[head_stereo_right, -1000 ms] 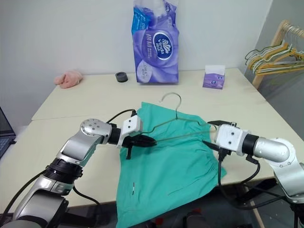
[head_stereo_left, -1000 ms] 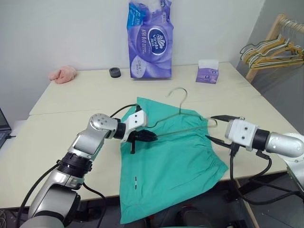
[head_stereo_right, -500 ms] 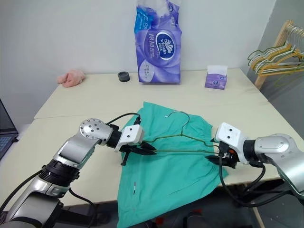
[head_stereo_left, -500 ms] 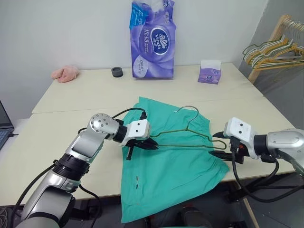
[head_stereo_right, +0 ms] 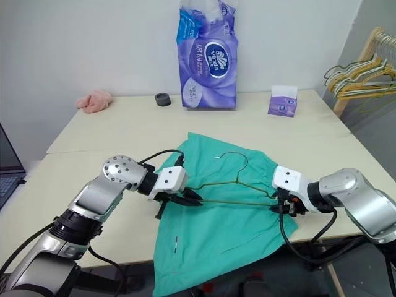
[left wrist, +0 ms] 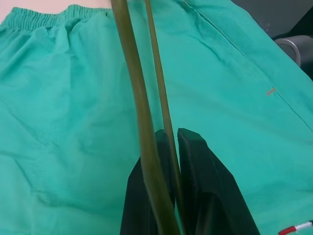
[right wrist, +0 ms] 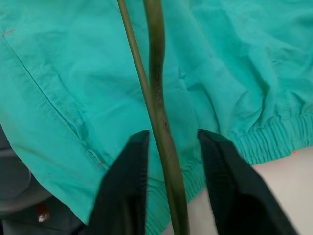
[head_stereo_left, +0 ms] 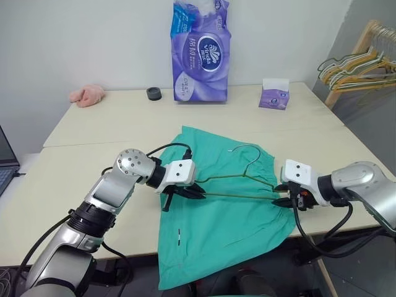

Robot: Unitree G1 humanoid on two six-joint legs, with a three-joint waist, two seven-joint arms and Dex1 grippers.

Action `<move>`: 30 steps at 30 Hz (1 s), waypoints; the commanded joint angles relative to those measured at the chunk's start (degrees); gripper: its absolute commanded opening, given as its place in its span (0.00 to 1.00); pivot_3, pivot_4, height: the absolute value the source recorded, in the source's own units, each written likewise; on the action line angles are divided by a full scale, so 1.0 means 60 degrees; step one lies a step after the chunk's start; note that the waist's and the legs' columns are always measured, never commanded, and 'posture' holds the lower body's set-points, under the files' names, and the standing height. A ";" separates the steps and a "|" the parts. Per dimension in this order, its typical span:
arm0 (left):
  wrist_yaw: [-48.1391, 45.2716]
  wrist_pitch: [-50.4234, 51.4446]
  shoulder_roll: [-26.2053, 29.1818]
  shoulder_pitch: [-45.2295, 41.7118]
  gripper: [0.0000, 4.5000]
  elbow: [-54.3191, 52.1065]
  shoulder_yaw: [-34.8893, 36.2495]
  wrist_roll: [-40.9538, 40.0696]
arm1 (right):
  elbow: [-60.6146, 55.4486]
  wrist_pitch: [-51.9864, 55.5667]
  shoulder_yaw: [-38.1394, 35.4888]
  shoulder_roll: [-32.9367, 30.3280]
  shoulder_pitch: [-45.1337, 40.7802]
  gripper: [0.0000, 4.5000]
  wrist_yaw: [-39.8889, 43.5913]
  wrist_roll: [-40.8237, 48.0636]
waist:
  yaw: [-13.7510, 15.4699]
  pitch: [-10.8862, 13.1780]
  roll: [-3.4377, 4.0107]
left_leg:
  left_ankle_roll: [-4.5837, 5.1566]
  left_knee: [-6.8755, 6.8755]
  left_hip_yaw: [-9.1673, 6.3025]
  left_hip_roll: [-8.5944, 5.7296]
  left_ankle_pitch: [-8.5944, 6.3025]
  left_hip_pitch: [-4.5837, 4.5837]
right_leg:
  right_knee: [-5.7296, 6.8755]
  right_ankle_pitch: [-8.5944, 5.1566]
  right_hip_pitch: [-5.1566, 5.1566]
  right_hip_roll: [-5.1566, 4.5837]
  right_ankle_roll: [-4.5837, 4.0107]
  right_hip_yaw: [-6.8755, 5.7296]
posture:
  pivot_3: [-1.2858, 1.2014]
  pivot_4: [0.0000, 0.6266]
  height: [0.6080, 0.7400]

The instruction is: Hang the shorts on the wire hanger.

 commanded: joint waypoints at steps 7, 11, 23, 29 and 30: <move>0.0076 -0.0082 0.0012 -0.0029 0.00 -0.0372 0.0098 0.0011 | -0.0369 0.0188 0.0024 0.0000 -0.0134 0.00 0.0188 -0.0093 | 0.0001 0.0000 0.0000 | 0.0000 0.0000 -0.0003 0.0000 0.0000 -0.0001 | 0.0000 0.0000 0.0000 0.0000 0.0000 -0.0004 | 0.46 0.06 1.00; 0.0091 -0.0091 0.0002 0.0033 0.00 -0.0425 0.0061 0.0035 | -0.0517 0.0085 0.0109 0.0027 -0.0054 0.00 0.0187 -0.0188 | 0.0004 0.0000 0.0000 | 0.0000 0.0000 -0.0004 0.0000 0.0000 0.0000 | 0.0000 0.0000 0.0000 -0.0001 0.0000 -0.0004 | 0.46 0.07 1.00; 0.0845 0.0687 -0.0561 -0.0041 0.55 0.0156 0.0673 -0.0427 | -0.0632 0.0140 -0.0344 0.0036 0.0252 0.00 0.0250 -0.0008 | 0.0010 0.0000 -0.0001 | 0.0000 0.0002 -0.0006 0.0000 0.0000 -0.0002 | 0.0002 0.0000 0.0000 -0.0001 0.0001 -0.0007 | 0.46 0.07 1.00; 0.1955 0.0562 -0.0592 -0.0540 0.75 0.1853 0.1670 -0.0397 | -0.0492 0.0463 -0.1574 -0.0112 0.1258 0.00 -0.0096 0.0321 | 0.0018 -0.0001 -0.0005 | 0.0000 0.0003 -0.0012 -0.0001 0.0000 -0.0003 | 0.0003 0.0001 0.0000 -0.0001 0.0001 -0.0011 | 0.46 0.07 1.00; 0.2161 0.0520 -0.0616 -0.0608 0.75 0.2091 0.1834 -0.0414 | -0.0480 0.0540 -0.1867 -0.0107 0.1528 0.00 -0.0221 0.0374 | 0.0024 -0.0001 -0.0005 | 0.0000 0.0003 -0.0013 0.0000 0.0000 -0.0003 | 0.0004 0.0001 0.0000 -0.0001 0.0001 -0.0013 | 0.46 0.07 1.00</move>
